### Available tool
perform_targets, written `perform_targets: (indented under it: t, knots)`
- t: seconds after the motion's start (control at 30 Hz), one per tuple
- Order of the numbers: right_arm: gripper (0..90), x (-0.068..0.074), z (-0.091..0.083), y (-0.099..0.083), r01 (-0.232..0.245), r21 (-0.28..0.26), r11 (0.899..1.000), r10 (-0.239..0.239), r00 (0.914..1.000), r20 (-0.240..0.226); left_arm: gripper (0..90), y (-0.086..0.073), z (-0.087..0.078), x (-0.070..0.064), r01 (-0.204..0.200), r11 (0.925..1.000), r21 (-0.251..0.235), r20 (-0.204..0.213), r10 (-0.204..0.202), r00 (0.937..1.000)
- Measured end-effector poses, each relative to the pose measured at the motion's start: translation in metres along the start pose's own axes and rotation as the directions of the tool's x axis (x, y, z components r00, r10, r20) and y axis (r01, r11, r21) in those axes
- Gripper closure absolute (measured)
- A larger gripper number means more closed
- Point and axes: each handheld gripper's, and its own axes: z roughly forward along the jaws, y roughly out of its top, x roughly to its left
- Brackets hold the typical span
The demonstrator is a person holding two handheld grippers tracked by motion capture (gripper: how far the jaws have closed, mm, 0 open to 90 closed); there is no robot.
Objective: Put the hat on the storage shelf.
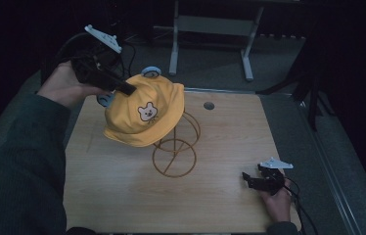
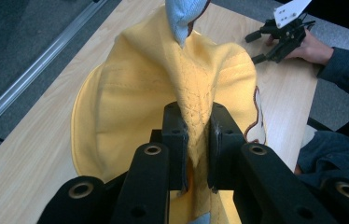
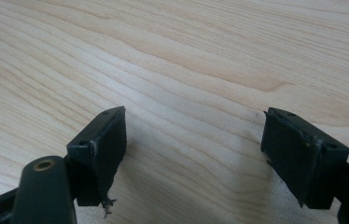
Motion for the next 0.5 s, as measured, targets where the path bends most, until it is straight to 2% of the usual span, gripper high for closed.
perform_targets:
  t: [0.5]
  knots:
    - [22.3,0.000,0.000,0.000,0.000,0.000,1.000,0.000,1.0000,0.000,79.4,0.018,0.021,-0.003,-0.022,0.9996,0.019,0.001,0.022,0.9998]
